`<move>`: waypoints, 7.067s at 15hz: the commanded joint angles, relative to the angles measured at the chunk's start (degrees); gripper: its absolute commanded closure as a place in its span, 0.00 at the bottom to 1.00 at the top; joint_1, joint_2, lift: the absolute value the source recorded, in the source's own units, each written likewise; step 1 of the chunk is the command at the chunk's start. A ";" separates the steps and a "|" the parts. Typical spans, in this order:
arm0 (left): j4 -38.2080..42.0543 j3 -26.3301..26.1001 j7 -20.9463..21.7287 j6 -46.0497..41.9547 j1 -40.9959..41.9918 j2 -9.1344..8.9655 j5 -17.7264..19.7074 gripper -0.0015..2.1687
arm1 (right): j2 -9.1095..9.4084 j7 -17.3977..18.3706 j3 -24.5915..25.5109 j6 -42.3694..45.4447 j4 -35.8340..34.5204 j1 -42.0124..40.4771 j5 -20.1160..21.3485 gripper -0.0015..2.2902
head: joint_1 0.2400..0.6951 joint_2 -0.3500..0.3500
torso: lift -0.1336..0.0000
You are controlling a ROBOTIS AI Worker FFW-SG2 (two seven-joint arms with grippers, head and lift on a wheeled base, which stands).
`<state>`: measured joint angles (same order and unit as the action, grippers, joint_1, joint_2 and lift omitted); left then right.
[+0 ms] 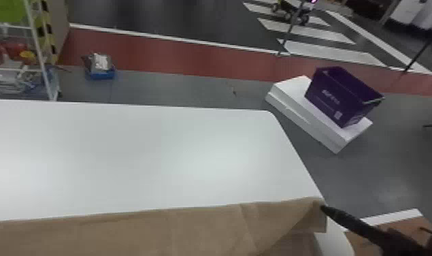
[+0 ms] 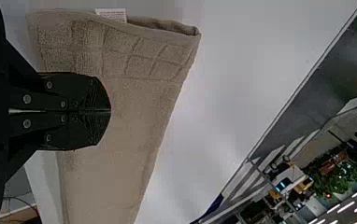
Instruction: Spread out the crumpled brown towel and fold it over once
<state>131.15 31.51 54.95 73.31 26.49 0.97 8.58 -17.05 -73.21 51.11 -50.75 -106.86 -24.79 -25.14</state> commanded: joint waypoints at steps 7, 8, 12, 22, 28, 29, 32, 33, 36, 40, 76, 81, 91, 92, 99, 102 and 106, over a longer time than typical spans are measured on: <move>0.16 -4.97 -6.70 -6.03 1.20 0.00 -8.05 0.87 | 0.44 0.00 -1.98 -3.36 -1.51 2.47 0.09 0.54 | 1.00 0.11 | 0.08; 0.16 -5.41 -7.31 -6.73 1.37 0.09 -8.66 0.87 | 0.79 0.00 -1.98 -3.71 -1.77 2.73 0.09 0.54 | 1.00 0.12 | 0.08; -0.02 -5.85 -8.81 -9.37 1.55 0.27 -10.25 0.87 | 1.58 0.00 -3.30 -5.29 -3.88 3.52 0.09 0.54 | 1.00 0.19 | 0.08; -0.46 -2.77 -8.28 -10.07 1.46 0.70 -9.98 0.87 | 2.55 -0.97 -1.36 -12.85 -8.19 3.26 0.26 0.54 | 1.00 0.37 | 0.08; -0.90 -2.95 -8.10 -9.89 1.02 0.70 -9.28 0.87 | 1.58 0.53 -0.57 -3.00 -6.25 0.27 7.56 0.30 | 1.00 0.25 | 0.08; -0.81 -3.03 -7.93 -9.89 1.02 0.70 -8.93 0.87 | 1.49 1.40 -0.66 -1.42 -5.99 0.27 9.05 0.17 | 1.00 0.23 | 0.08; 1.12 -2.59 -6.87 -9.19 1.81 0.70 -7.87 0.87 | 0.53 3.16 -3.38 0.34 -3.88 2.38 13.71 0.03 | 1.00 0.16 | 0.08; 1.65 -2.51 -6.52 -8.66 2.08 0.62 -7.61 0.87 | 0.53 3.34 -3.65 0.34 -3.88 2.64 14.68 0.03 | 1.00 0.14 | 0.08; 3.85 0.22 -6.08 -4.80 2.16 0.44 -4.80 0.87 | 0.88 4.13 -2.95 -0.72 -4.32 2.99 13.27 0.03 | 1.00 0.12 | 0.08; 2.35 -0.04 -5.73 -4.97 1.55 0.44 -4.71 0.87 | 0.88 4.04 -4.53 0.51 -5.20 0.44 14.85 0.14 | 1.00 0.13 | 0.08; -2.13 -1.71 -5.20 -4.80 -2.06 1.23 -7.61 0.87 | -12.92 -5.11 -2.59 -26.03 14.05 3.61 -3.34 0.63 | 1.00 0.14 | 0.08; -2.57 -2.24 -5.64 -4.80 -2.67 1.23 -8.49 0.87 | -16.79 -5.11 -6.99 -20.23 23.01 8.44 1.67 0.63 | 1.00 0.06 | 0.08; -4.94 -2.59 -5.73 -4.80 -4.69 1.41 -9.10 0.87 | -16.08 -5.11 -5.49 -29.55 18.71 6.86 -5.71 0.63 | 1.00 0.15 | 0.08; -5.38 -2.59 -5.64 -4.80 -4.96 1.41 -9.01 0.87 | -15.65 -5.11 -6.02 -26.91 18.62 6.07 -4.13 0.62 | 1.00 0.14 | 0.08; -1.95 -1.71 -9.42 -8.31 -4.52 0.70 -6.47 0.86 | -12.74 -4.31 -5.23 -15.48 12.03 5.28 13.97 0.02 | 1.00 0.09 | 0.08; 1.48 0.48 -10.65 -11.65 -2.14 0.35 -1.54 0.86 | -12.48 -3.17 -2.51 -14.96 11.24 7.92 12.74 0.03 | 1.00 0.06 | 0.08; 4.90 -1.28 -6.00 -6.20 -1.09 0.00 1.71 0.86 | -9.58 -2.90 -2.33 -14.61 8.16 10.03 10.99 0.26 | 1.00 0.01 | 0.08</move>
<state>135.22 31.25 48.52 65.45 25.10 1.17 9.93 -27.61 -76.19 49.57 -65.40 -97.48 -15.47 -14.60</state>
